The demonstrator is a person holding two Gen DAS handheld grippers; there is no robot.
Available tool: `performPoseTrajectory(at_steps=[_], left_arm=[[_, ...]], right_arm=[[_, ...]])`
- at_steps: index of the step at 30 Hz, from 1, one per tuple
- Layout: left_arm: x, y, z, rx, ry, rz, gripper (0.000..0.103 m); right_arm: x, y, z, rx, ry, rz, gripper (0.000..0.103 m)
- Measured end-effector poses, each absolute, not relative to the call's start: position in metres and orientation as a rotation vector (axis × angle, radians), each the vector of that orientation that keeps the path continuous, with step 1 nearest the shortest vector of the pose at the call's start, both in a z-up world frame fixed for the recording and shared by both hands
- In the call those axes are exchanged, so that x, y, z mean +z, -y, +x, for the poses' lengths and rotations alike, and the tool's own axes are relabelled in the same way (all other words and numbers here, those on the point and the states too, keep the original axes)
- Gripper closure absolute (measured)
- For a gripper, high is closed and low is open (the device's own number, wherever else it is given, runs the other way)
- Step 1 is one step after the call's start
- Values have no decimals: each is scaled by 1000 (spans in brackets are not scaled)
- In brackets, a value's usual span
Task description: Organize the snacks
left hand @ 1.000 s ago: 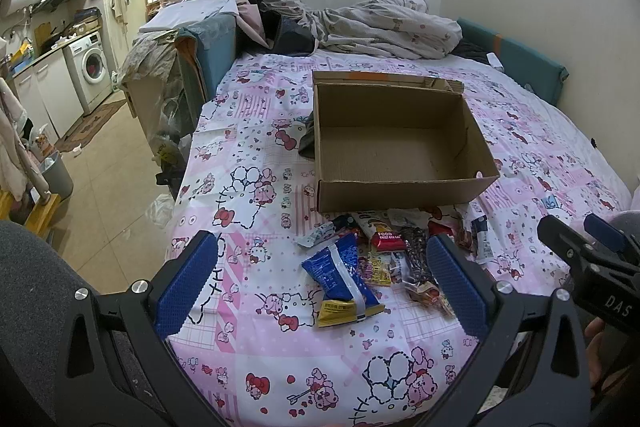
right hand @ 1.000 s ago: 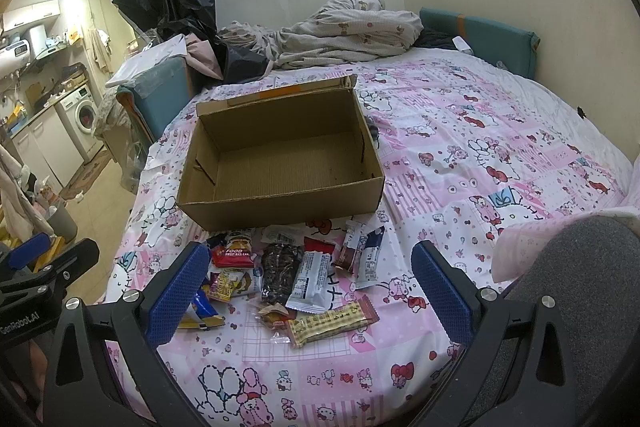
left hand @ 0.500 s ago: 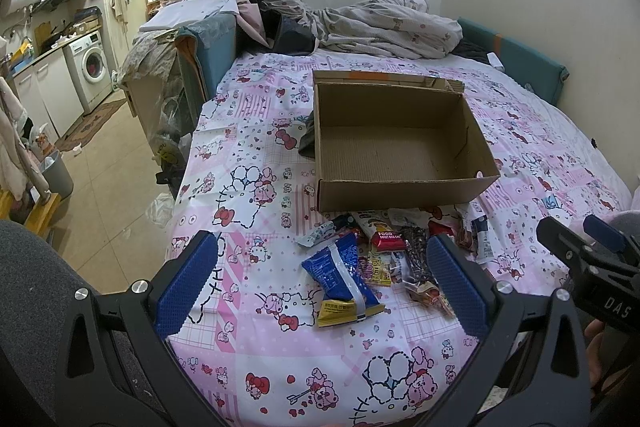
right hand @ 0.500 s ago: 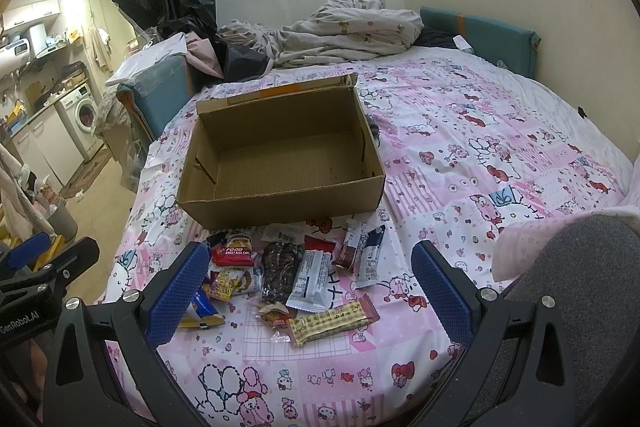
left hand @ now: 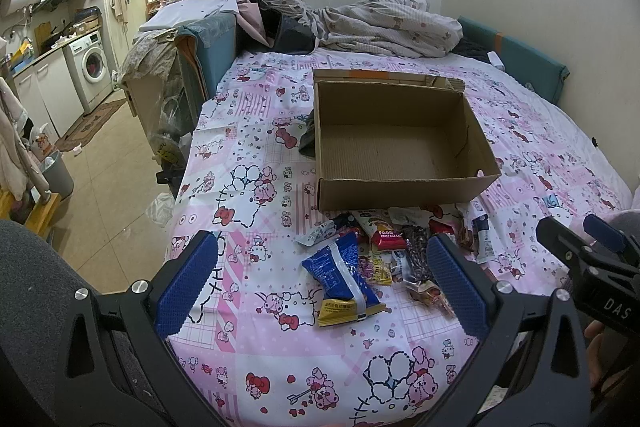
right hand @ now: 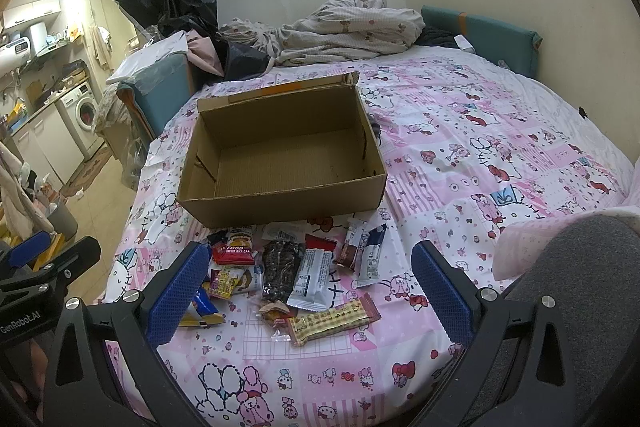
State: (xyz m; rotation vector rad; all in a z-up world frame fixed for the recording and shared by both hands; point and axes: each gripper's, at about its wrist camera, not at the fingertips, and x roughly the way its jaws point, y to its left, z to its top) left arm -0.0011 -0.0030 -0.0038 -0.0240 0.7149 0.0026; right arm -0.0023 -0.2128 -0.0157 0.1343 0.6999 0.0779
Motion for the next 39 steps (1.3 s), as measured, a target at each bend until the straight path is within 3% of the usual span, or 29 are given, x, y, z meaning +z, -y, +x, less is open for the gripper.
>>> performPoseTrajectory(at_steps=[26,39], left_arm=[[-2,-5,32,-4,-777,-76,0],[-51,-20,105,33,-1121,-214,1]], right_arm=[[-2,233,39,80,-758,201,0],[-52,262,97,140,-1057,340,0]])
